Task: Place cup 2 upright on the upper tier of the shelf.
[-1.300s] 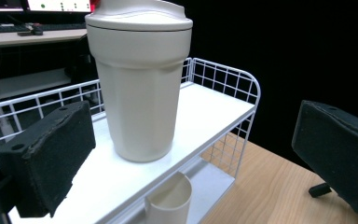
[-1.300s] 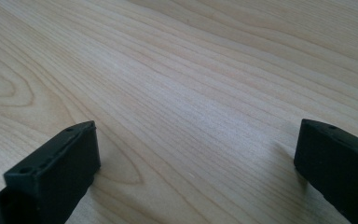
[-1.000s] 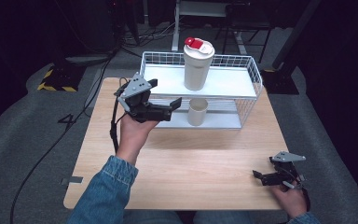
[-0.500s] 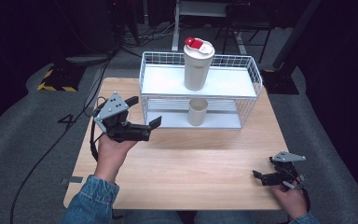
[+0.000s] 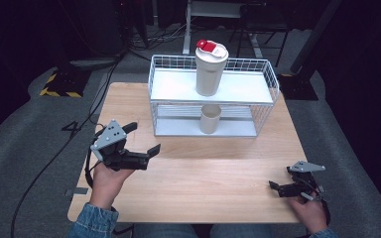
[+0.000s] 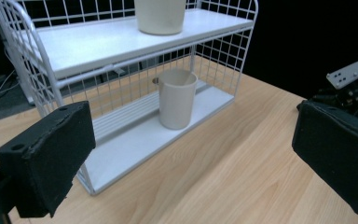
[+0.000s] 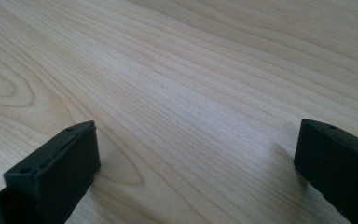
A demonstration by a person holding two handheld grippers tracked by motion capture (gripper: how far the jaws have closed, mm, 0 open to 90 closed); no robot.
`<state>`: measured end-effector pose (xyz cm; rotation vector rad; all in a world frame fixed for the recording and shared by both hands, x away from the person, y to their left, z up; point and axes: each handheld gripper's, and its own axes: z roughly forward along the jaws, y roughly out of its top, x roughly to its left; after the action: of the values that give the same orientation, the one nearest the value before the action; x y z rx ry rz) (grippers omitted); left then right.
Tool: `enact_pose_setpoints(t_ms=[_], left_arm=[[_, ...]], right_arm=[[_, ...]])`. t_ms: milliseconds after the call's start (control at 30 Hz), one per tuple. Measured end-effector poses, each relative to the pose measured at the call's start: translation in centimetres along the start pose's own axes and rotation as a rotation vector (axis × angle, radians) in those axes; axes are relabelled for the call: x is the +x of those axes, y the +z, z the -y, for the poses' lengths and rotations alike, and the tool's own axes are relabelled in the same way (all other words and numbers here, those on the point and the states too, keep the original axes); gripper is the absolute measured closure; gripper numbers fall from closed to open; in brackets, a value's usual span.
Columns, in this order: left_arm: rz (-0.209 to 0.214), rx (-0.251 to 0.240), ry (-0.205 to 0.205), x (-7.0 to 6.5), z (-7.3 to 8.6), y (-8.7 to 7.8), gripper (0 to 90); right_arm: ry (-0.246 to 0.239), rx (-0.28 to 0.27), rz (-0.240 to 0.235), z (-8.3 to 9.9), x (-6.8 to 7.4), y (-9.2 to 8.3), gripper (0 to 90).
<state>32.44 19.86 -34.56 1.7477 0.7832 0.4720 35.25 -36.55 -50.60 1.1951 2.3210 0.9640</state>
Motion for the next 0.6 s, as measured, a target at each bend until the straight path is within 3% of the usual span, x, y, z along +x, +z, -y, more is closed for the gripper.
enact_pose_setpoints(t_ms=[133, 233, 400, 500, 600], left_arm=[[-0.017, 0.022, 0.010, 0.0, 1.5, -0.6, 0.0], [-0.043, 0.071, 0.024, 0.1, 2.9, -0.6, 0.0], [-0.047, 0.116, -0.005, 0.3, 5.3, 0.0, 0.0], [-0.071, 0.136, -0.005, 0.3, 6.5, 0.3, 0.1], [-0.074, 0.146, -0.036, 0.4, 7.8, 0.5, 0.1]], right_arm=[[0.000, 0.000, 0.000, 0.0, 0.0, 0.0, 0.2], [0.000, 0.000, 0.000, 0.0, 0.0, 0.0, 0.2], [0.000, 0.000, 0.000, 0.0, 0.0, 0.0, 0.2], [0.000, 0.000, 0.000, 0.0, 0.0, 0.0, 0.2], [0.000, 0.000, 0.000, 0.0, 0.0, 0.0, 0.2]])
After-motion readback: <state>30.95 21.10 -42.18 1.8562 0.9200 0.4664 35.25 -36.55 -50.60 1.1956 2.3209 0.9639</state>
